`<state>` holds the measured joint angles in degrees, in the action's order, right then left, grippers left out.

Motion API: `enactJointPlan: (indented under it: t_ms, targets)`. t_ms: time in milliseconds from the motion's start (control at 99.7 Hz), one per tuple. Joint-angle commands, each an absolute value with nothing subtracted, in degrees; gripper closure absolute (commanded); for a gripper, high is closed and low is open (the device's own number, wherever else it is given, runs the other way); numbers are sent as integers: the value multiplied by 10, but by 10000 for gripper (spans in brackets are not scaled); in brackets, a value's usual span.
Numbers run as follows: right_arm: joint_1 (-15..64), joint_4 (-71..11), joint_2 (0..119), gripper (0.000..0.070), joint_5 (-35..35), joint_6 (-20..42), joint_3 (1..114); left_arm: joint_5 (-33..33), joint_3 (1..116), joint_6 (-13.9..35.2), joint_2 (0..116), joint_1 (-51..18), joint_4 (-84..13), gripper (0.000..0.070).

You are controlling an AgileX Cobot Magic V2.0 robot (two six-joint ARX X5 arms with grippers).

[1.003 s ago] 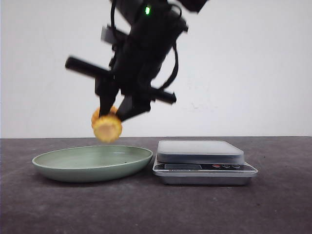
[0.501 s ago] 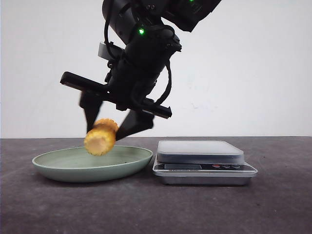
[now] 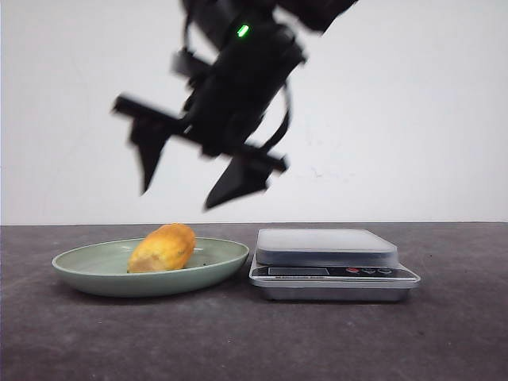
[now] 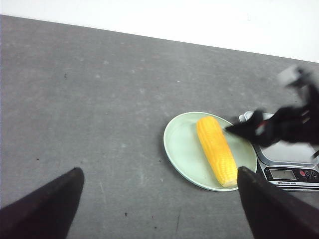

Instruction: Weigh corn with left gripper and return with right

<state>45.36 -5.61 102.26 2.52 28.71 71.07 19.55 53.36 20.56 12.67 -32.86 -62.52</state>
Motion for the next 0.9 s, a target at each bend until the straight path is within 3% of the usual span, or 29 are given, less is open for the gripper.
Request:
enactJointPlan:
  t_ms: [0, 381, 551, 892]
  targets:
    - [431, -63, 982, 217, 28, 252, 721, 197, 542, 206, 126, -332, -617, 111]
    - [226, -273, 695, 218, 15, 125, 721, 197, 542, 206, 126, -332, -616, 111]
    - [170, -366, 571, 217, 23, 72, 721, 210, 542, 202, 126, -332, -609, 111]
    - [154, -545, 363, 217, 46, 81, 721, 214, 542, 200, 126, -332, -599, 111]
